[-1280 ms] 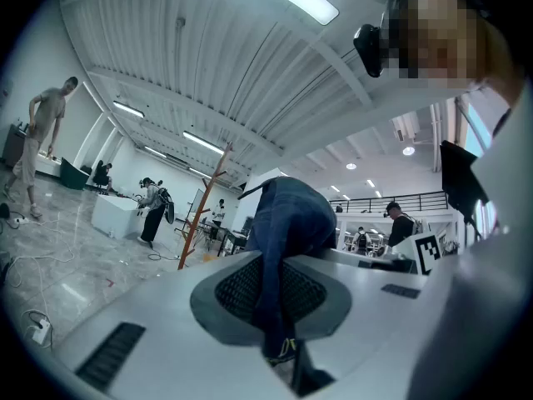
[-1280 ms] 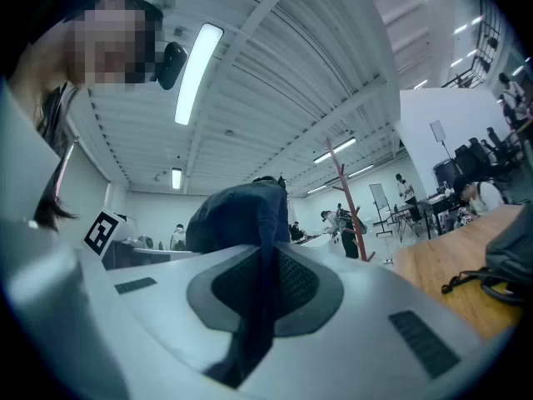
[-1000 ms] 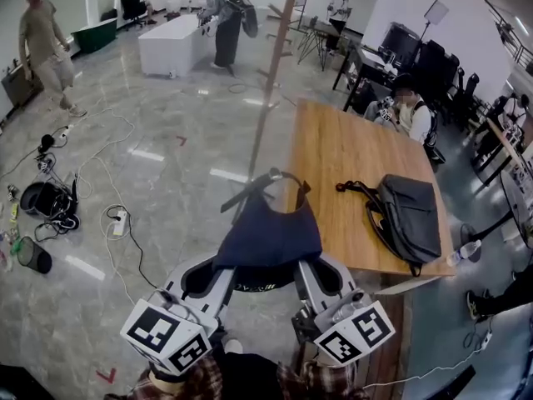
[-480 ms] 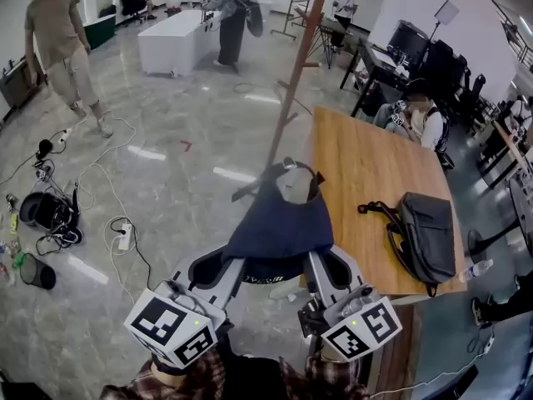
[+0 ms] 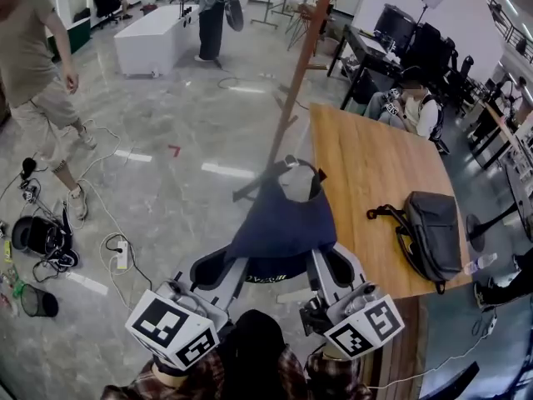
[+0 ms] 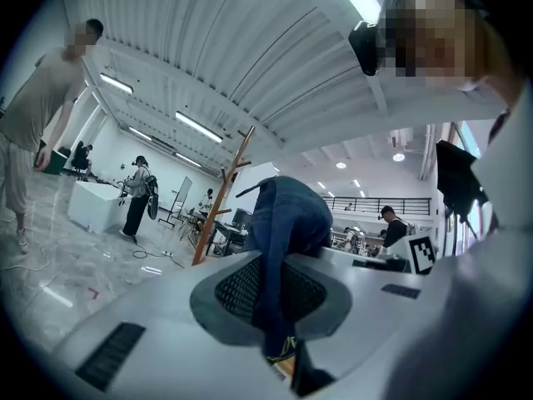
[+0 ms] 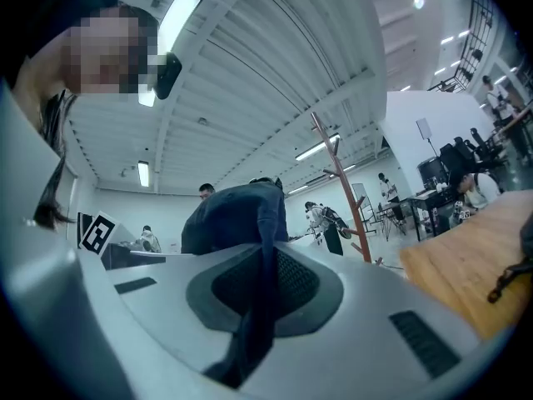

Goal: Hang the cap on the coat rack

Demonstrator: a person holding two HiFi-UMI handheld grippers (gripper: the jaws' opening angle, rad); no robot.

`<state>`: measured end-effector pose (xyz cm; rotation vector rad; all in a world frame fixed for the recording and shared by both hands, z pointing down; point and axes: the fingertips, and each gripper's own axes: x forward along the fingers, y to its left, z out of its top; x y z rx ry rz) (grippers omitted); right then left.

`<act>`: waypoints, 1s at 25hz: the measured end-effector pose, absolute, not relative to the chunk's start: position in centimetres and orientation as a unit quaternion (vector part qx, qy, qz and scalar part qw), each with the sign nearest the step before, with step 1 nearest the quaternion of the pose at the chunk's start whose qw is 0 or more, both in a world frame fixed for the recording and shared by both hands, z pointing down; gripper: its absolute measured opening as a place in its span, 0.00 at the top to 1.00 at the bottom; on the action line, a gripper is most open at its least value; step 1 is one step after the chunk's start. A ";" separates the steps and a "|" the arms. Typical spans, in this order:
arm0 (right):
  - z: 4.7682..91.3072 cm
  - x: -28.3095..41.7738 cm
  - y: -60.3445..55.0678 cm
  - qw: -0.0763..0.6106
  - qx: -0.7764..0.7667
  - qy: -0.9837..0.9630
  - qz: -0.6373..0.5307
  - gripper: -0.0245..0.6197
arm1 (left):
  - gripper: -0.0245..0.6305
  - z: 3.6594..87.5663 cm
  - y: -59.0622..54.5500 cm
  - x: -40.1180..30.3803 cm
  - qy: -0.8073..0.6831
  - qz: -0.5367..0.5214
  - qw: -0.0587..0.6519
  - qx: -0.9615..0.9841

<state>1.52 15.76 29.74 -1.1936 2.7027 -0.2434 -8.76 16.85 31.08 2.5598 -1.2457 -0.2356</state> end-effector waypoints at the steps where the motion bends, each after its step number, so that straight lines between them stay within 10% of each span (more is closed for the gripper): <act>1: 30.0 1.1 14.9 0.086 -0.403 0.907 -0.085 0.92 | 0.90 31.4 16.0 -9.2 -0.430 -0.080 0.146 0.887; 25: 29.8 5.5 -14.3 0.090 -0.405 0.906 -0.087 0.92 | 0.90 31.1 -13.0 -4.8 -0.427 -0.079 0.145 0.889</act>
